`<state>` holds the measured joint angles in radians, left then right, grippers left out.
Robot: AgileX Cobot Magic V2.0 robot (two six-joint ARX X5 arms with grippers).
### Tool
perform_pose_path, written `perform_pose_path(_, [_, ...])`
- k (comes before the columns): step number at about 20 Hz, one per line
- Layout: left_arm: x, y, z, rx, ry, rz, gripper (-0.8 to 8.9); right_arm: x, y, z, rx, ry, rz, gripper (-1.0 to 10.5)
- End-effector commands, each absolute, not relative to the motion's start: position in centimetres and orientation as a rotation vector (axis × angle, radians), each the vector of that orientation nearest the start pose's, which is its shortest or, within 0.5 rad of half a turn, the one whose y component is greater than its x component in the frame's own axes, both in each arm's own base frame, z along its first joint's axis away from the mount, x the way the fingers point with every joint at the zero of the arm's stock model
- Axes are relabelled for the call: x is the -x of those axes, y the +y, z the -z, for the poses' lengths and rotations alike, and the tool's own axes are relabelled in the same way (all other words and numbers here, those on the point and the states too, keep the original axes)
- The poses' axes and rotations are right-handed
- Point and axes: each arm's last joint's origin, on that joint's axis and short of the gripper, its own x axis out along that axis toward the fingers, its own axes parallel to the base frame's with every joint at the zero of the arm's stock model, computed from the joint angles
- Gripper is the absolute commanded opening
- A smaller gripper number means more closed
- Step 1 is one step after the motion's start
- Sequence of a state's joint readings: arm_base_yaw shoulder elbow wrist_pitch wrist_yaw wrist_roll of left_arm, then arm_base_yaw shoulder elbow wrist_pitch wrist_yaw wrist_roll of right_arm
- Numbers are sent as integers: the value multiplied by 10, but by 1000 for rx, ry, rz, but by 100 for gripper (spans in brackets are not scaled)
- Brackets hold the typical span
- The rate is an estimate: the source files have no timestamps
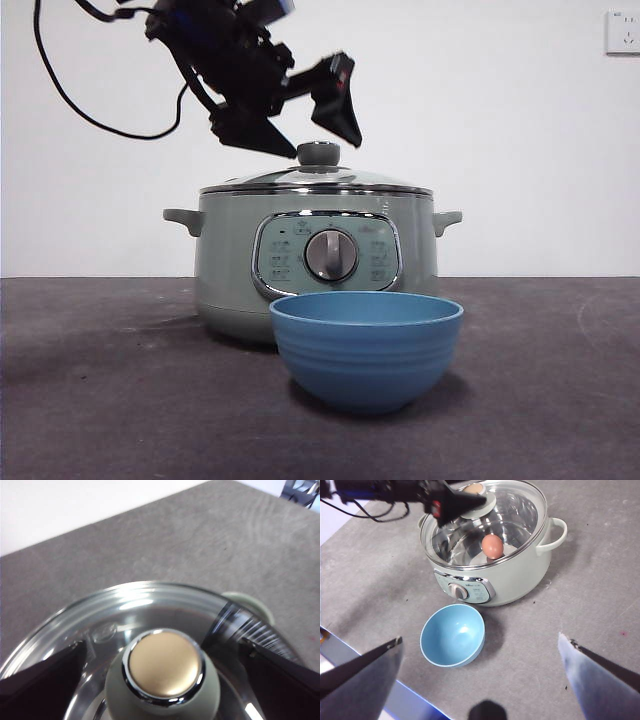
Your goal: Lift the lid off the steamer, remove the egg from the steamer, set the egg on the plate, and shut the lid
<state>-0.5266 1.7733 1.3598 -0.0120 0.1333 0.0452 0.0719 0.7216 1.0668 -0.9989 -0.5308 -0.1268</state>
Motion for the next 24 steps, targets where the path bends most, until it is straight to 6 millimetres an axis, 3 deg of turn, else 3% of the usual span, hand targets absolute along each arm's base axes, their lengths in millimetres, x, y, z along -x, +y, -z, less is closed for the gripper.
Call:
perform_pose_path(1, [-353,-214,-274,-155,396,644,587,-103,22,-362,-35,605,-624,662])
perform_pose_path(10, [-354,-223,-259,-175,437,665,555,-103,22,-362,-36,608,-623,662])
perform_pose_path(15, [-354,-227,-258,-173,427,672,247,-103,22,-362,-35,608,-623,661])
perform_pose_path(18, [-354,-226,-258,-172,426,671,-24,-103,22,-362,-35,608,-623,661])
perform_pose_path(24, [-350,-223,-274,-164,385,671,-8,-103,22,-362,-35,608,-623,661])
